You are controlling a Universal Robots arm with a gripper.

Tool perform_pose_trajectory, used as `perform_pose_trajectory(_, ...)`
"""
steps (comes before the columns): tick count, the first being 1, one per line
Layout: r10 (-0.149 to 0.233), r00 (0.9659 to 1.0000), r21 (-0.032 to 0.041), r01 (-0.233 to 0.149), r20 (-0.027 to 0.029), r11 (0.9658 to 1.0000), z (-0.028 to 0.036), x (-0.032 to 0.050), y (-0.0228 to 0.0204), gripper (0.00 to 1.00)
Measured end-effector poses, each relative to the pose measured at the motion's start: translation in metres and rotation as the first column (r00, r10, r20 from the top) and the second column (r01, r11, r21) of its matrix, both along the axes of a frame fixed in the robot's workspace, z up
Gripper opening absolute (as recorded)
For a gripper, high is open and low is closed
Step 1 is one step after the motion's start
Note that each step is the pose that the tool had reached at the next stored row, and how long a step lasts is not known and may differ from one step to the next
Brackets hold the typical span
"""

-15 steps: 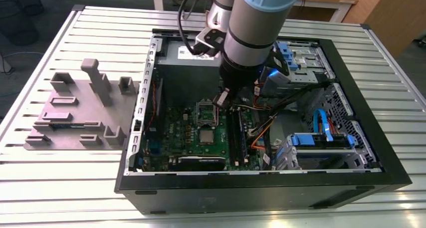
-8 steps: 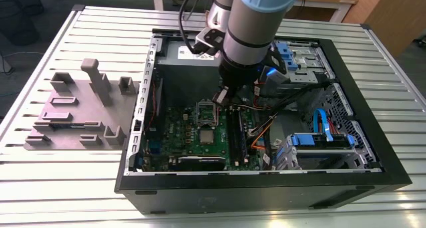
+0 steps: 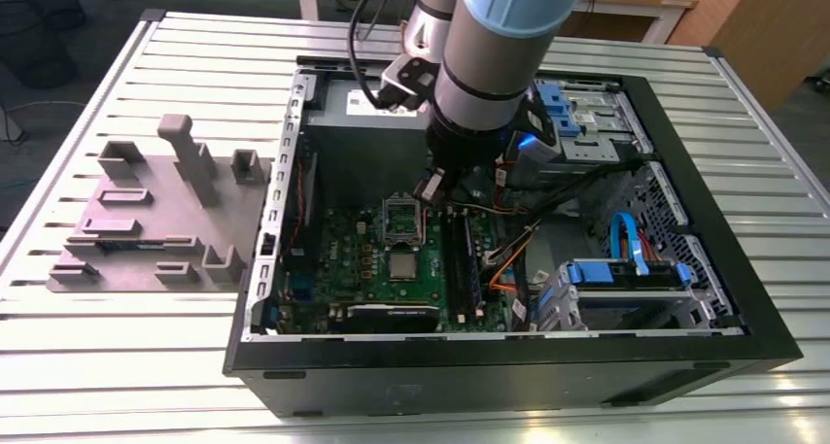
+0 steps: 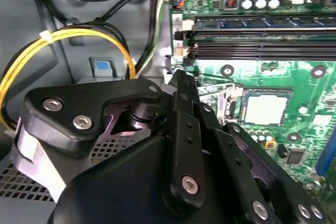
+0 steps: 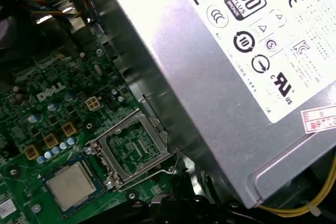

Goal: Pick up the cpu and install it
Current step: 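Close the cpu cover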

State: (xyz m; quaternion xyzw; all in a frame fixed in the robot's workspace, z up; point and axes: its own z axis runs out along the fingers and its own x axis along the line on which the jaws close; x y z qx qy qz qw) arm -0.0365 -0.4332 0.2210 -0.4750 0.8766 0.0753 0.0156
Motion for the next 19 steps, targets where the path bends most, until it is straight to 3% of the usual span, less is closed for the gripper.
perform_pose_trajectory(2,0.000,1.0000,0.0077,0.000,0.0001,1.0000,-0.0019,0.0001,0.0001,0.10)
perform_pose_trajectory(5,0.000,1.0000,0.0115,0.000,0.0001,0.9999,-0.0048,0.0001,0.0000,0.10)
perform_pose_trajectory(19,-0.002,1.0000,0.0149,0.002,-0.0001,0.9999,-0.0108,0.0001,0.0020,0.10)
